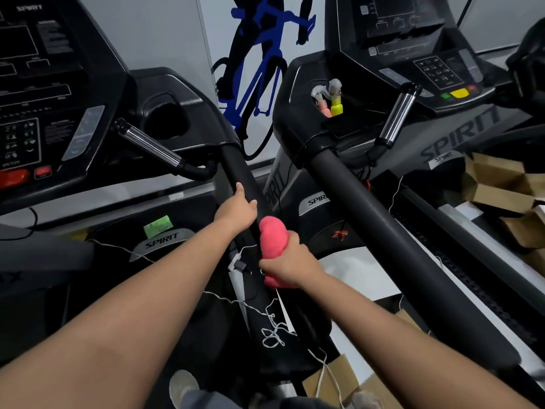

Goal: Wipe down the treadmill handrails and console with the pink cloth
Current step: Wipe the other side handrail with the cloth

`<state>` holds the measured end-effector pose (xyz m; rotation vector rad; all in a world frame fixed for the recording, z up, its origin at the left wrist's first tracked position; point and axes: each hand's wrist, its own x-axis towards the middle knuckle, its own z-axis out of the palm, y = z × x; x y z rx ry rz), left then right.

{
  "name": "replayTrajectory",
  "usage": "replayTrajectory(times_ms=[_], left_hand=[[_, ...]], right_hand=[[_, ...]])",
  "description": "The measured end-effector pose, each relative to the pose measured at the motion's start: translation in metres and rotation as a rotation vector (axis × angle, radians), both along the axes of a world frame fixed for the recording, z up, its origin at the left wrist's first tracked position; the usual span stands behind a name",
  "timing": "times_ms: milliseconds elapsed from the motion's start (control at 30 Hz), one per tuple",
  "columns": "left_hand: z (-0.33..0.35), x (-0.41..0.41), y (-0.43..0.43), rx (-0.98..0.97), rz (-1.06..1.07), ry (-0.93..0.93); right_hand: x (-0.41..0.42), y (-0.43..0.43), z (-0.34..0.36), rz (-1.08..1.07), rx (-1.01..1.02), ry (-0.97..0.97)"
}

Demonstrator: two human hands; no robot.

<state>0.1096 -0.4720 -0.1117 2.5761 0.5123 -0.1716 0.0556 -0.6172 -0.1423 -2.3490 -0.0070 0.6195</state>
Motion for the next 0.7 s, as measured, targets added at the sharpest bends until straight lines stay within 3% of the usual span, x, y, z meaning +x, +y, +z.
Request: replayTrajectory(times_ms=[133, 333, 533, 700], left_hand=[[0.0, -0.004, 0.0, -0.052, 0.052, -0.047], [-0.016, -0.02, -0.015, -0.683, 0.342, 0.068], [-0.03, -0.035, -0.027, -0.752, 0.263, 0.242], [-0.038, -0.037, -0.032, -0.87, 0.304, 0.197]], right_hand=[[-0.022, -0.001, -0.002, 0.12, -0.129, -0.182], [-0.044, -0.032, -0.01, 0.225, -0.036, -0.162], [-0.02, -0.037, -0.012, 0.072, 0.231, 0.103], [-0.027, -0.019, -0.003, -0.004, 0.01, 0.006]])
